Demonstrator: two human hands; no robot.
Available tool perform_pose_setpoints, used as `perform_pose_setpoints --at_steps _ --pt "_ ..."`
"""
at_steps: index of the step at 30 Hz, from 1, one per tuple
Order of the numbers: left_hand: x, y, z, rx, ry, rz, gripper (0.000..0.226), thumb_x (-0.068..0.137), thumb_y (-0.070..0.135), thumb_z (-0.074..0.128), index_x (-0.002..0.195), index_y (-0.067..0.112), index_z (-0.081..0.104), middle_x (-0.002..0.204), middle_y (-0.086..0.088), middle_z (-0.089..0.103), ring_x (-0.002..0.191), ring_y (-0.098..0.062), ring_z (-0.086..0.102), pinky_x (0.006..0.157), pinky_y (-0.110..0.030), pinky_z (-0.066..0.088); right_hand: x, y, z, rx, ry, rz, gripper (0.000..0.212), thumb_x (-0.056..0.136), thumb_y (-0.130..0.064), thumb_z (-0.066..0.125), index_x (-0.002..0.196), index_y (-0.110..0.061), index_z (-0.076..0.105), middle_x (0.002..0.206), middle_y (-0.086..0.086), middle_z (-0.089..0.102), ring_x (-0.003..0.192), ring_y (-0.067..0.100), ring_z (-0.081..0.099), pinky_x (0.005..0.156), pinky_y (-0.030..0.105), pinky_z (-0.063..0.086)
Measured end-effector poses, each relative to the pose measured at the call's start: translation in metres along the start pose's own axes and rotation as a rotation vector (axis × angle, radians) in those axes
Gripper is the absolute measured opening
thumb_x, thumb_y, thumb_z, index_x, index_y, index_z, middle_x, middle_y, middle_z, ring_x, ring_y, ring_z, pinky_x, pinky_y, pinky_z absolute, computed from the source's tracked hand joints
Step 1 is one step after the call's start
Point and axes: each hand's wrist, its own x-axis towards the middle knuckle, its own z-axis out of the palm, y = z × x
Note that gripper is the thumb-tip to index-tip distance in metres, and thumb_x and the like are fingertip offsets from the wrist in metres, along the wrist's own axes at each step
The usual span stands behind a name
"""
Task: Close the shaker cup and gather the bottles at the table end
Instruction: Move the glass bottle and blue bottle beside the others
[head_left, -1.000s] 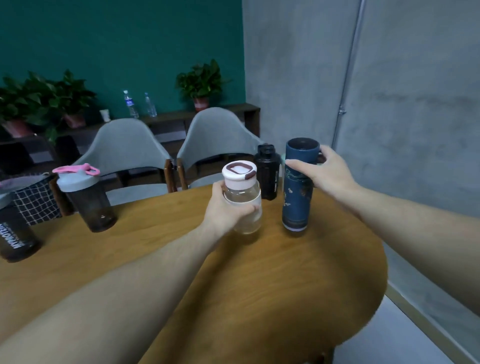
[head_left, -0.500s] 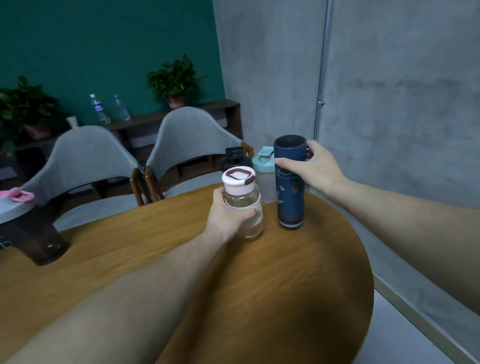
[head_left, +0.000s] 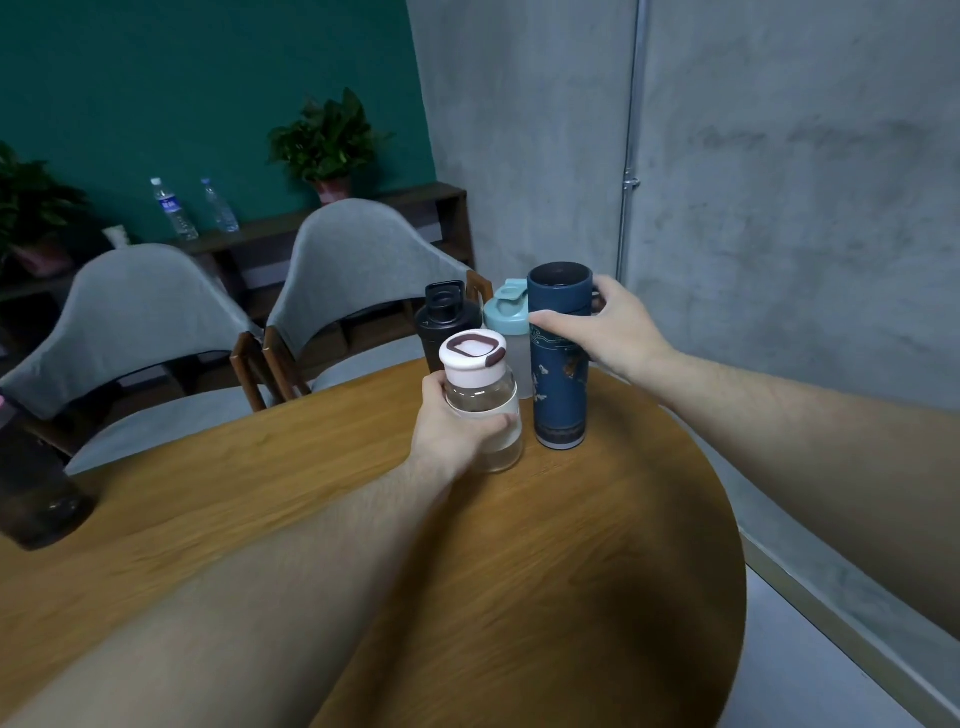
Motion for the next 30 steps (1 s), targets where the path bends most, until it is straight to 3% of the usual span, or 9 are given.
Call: perform_pose_setpoints --at_steps 6,12,14,17,21,24,26,28,30 --pt "0.001 0.004 0.007 0.015 0.002 -0.008 0.096 0.067 0.010 0.091 0.143 0.021 0.033 0.122 0.005 0.054 0.113 -0.016 0.054 0.096 -0.034 0.049 0.002 0.000 -0.002 -0.005 -0.059 0.043 0.078 0.074 -0.044 0.087 0.139 -0.020 0.051 0.126 0.001 0.064 0.115 0.020 0.063 0.096 0.046 0.057" --pt "-0.002 0.014 0.001 0.062 -0.032 -0.114 0.110 0.063 0.015 0.094 0.148 0.022 0.025 0.143 -0.005 0.047 0.131 -0.026 0.048 0.108 -0.047 0.046 -0.016 -0.005 -0.008 -0.057 -0.030 0.068 0.094 0.075 -0.042 0.087 0.151 -0.019 0.037 0.149 0.004 0.051 0.132 0.022 0.053 0.104 0.040 0.050" --pt "-0.009 0.018 -0.006 0.087 -0.028 -0.139 0.115 0.063 0.021 0.095 0.151 0.023 0.021 0.151 -0.007 0.040 0.136 -0.029 0.044 0.108 -0.049 0.045 -0.030 -0.011 -0.010 -0.139 0.079 0.022 0.087 0.076 -0.044 0.086 0.146 -0.017 0.040 0.142 0.005 0.051 0.126 0.021 0.053 0.099 0.031 0.047" --pt "-0.025 0.021 -0.026 0.123 0.016 -0.142 0.102 0.074 0.028 0.089 0.152 0.025 0.023 0.156 -0.009 0.034 0.136 -0.030 0.044 0.108 -0.046 0.044 -0.055 -0.022 -0.010 -0.172 0.184 -0.096 0.058 0.078 -0.043 0.084 0.119 -0.020 0.049 0.109 -0.001 0.054 0.095 0.015 0.055 0.077 0.025 0.047" --pt "-0.054 0.015 -0.073 0.097 0.077 -0.161 0.075 0.085 0.037 0.077 0.145 0.027 0.033 0.145 -0.007 0.041 0.121 -0.029 0.053 0.101 -0.050 0.052 -0.090 -0.046 0.011 -0.158 0.067 -0.151 0.041 0.083 -0.042 0.080 0.105 -0.021 0.053 0.088 -0.004 0.054 0.072 0.008 0.049 0.066 0.024 0.045" --pt "-0.076 0.006 -0.118 0.081 0.112 -0.192 0.057 0.091 0.033 0.070 0.138 0.022 0.040 0.121 -0.006 0.053 0.107 -0.027 0.060 0.094 -0.048 0.055 -0.113 -0.068 0.043 -0.132 -0.043 -0.159 0.034 0.086 -0.040 0.077 0.106 -0.021 0.056 0.086 -0.005 0.059 0.072 0.005 0.055 0.070 0.027 0.048" --pt "-0.094 -0.001 -0.153 0.076 0.139 -0.228 0.046 0.094 0.033 0.067 0.131 0.020 0.044 0.112 -0.006 0.057 0.102 -0.027 0.063 0.081 -0.042 0.057 -0.128 -0.082 0.072 -0.145 -0.128 -0.155 0.035 0.088 -0.043 0.075 0.109 -0.022 0.056 0.089 -0.005 0.062 0.077 0.005 0.057 0.071 0.025 0.047" --pt "-0.110 -0.012 -0.187 0.070 0.184 -0.261 0.039 0.094 0.035 0.066 0.125 0.020 0.048 0.113 -0.007 0.059 0.095 -0.025 0.062 0.065 -0.035 0.051 -0.139 -0.095 0.103 -0.151 -0.206 -0.146 0.038 0.087 -0.047 0.074 0.111 -0.025 0.055 0.093 -0.005 0.064 0.078 0.008 0.059 0.070 0.026 0.048" --pt "-0.124 -0.026 -0.221 0.074 0.248 -0.281 0.035 0.093 0.036 0.066 0.119 0.016 0.053 0.106 -0.008 0.061 0.085 -0.022 0.058 0.060 -0.032 0.044 -0.148 -0.105 0.135 -0.163 -0.276 -0.129 0.043 0.085 -0.052 0.074 0.114 -0.028 0.053 0.098 -0.005 0.064 0.079 0.010 0.060 0.070 0.029 0.049"
